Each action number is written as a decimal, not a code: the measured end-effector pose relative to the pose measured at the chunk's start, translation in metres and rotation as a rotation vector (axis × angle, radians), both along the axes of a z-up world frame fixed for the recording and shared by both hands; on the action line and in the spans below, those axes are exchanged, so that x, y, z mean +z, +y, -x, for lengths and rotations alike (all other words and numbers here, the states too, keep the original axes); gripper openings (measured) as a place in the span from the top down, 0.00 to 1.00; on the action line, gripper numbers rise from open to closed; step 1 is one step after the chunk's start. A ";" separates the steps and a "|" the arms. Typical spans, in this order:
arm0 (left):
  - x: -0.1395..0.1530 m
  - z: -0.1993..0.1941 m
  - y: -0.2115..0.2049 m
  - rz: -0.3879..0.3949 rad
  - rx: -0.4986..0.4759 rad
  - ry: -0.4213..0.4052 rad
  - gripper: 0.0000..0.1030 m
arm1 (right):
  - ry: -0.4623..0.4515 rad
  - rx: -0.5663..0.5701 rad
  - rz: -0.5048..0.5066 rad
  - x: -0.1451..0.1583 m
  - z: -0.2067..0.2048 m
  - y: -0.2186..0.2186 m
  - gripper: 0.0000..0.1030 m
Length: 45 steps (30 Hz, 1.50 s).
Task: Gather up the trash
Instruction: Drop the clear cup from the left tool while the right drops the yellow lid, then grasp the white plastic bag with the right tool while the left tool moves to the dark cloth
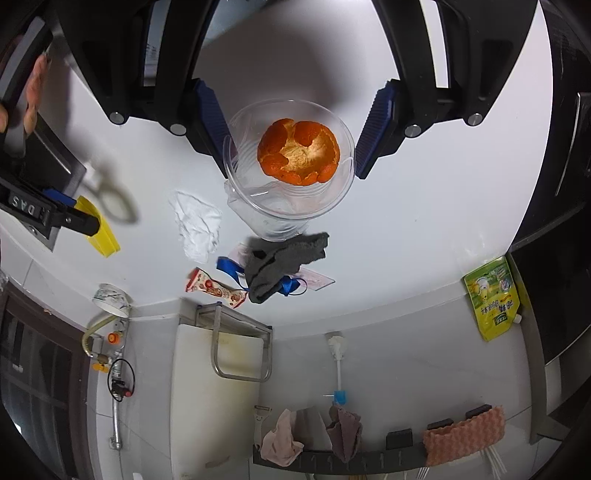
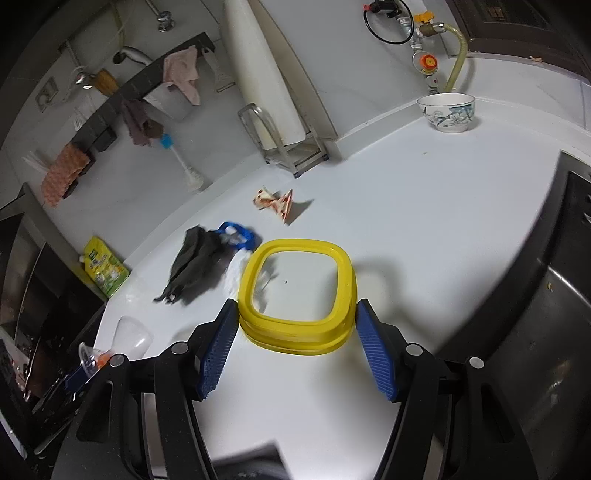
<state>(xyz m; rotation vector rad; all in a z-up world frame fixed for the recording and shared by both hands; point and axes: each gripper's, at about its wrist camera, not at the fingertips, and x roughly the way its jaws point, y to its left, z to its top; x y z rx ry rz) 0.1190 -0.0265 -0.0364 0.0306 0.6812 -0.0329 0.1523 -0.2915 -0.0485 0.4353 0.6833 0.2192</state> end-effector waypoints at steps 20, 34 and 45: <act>-0.040 0.147 -0.009 0.018 -0.236 0.023 0.38 | 0.100 -0.009 0.084 -0.059 0.227 0.054 0.39; -0.052 0.171 0.000 0.056 -0.244 0.060 0.19 | 0.137 -0.020 0.088 -0.070 0.252 0.058 0.34; -0.047 0.170 0.012 0.057 -0.206 0.054 0.14 | 0.099 -0.051 0.071 -0.063 0.260 0.050 0.30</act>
